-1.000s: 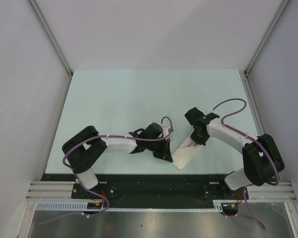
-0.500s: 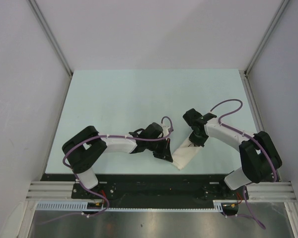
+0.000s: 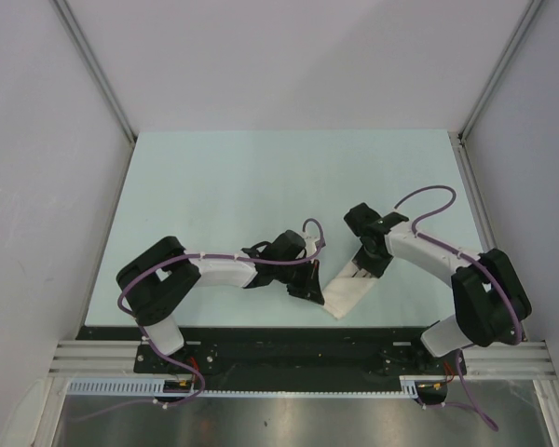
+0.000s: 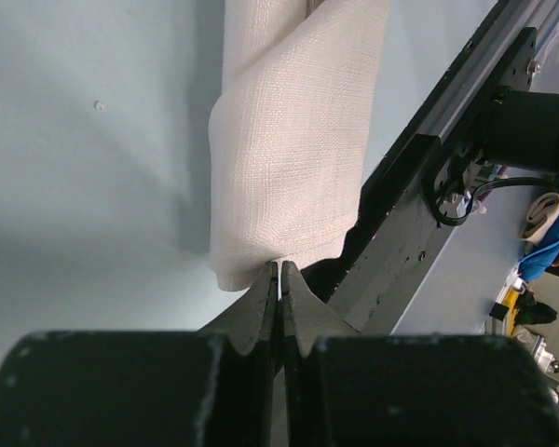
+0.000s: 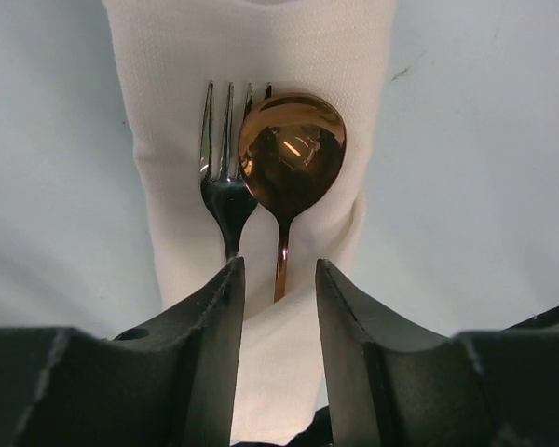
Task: Fold the napkin into a case and place the utensils inside
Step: Insert the spoon into the folded napkin, then reset both arms
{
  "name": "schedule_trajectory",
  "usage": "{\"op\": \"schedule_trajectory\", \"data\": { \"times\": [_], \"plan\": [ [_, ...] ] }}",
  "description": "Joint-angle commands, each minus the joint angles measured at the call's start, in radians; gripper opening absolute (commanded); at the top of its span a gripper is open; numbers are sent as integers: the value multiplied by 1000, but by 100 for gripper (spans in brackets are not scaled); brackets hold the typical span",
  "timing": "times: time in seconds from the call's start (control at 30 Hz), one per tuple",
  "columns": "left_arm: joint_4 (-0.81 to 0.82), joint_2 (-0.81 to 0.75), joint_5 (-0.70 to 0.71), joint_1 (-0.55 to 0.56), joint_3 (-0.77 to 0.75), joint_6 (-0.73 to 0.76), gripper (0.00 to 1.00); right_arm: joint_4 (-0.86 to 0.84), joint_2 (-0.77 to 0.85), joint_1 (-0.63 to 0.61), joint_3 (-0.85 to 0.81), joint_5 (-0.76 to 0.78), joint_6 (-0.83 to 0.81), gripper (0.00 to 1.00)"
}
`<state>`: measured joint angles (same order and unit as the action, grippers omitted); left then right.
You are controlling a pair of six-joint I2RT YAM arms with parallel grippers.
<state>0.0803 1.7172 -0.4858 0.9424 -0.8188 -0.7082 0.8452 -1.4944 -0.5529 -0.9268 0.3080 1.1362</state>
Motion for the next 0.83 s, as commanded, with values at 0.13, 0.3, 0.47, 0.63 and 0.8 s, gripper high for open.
{"op": "schedule_trajectory", "data": {
  "times": [0.13, 0.3, 0.47, 0.63, 0.8],
  "plan": [
    [-46, -106, 38, 7, -36, 65, 11, 63, 129, -2, -131, 111, -152, 48],
    [-154, -255, 194, 7, -59, 171, 37, -142, 314, -13, -74, 94, -427, 68],
    [-169, -436, 305, 7, -33, 233, 50, -469, 548, -18, 130, 30, -548, 78],
    [-99, -573, 365, 7, 70, 233, 53, -593, 710, -13, 282, -43, -567, 100],
    [-50, -677, 426, 7, 119, 207, 56, -603, 723, -2, 289, -115, -567, 100]
  ]
}}
